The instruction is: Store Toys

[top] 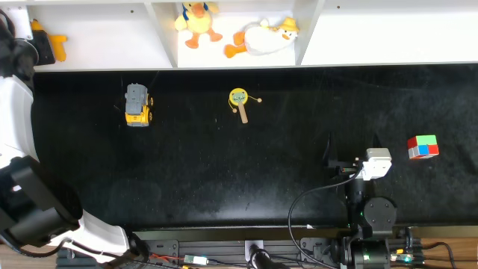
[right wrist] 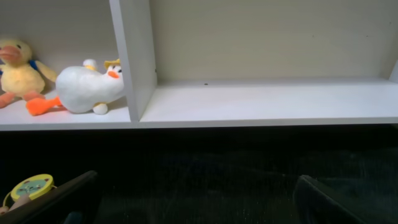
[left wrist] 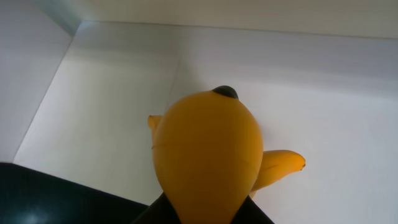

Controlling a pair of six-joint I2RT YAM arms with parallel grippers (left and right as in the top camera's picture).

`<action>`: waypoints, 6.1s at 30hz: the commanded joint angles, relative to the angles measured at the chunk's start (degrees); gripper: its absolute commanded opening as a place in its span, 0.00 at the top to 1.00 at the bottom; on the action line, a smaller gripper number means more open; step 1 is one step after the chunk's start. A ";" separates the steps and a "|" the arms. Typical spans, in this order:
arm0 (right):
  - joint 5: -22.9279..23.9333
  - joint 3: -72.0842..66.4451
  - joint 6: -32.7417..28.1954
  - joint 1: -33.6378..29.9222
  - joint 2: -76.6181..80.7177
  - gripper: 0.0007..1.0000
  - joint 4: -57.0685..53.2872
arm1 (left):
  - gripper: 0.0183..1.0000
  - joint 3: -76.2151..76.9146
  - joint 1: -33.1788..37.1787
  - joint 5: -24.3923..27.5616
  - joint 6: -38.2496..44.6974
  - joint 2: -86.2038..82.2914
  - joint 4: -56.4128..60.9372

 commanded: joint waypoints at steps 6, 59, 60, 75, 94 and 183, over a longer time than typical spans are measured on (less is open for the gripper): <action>0.20 -0.79 0.26 -0.35 -0.59 0.00 0.22 | 0.00 0.63 -0.57 0.02 0.70 1.90 1.53; 0.20 -0.79 0.26 -0.35 -0.59 0.00 0.22 | 0.00 0.63 -0.57 1.73 0.46 -1.40 6.88; 0.22 -0.79 0.26 -0.35 -0.59 0.01 0.24 | 0.00 0.63 -0.57 1.73 0.46 -1.68 6.67; 0.20 -0.79 0.26 -0.35 -0.59 0.00 0.24 | 0.00 0.63 -0.57 1.70 0.57 -8.74 -4.74; 0.20 -0.79 0.26 -0.35 -0.59 0.00 0.22 | 0.00 -13.35 -0.57 -2.75 0.63 -24.74 -15.93; 0.22 -0.79 0.26 -0.35 -0.59 0.00 0.24 | 0.69 -49.81 -24.09 -10.80 -18.40 -47.47 -3.56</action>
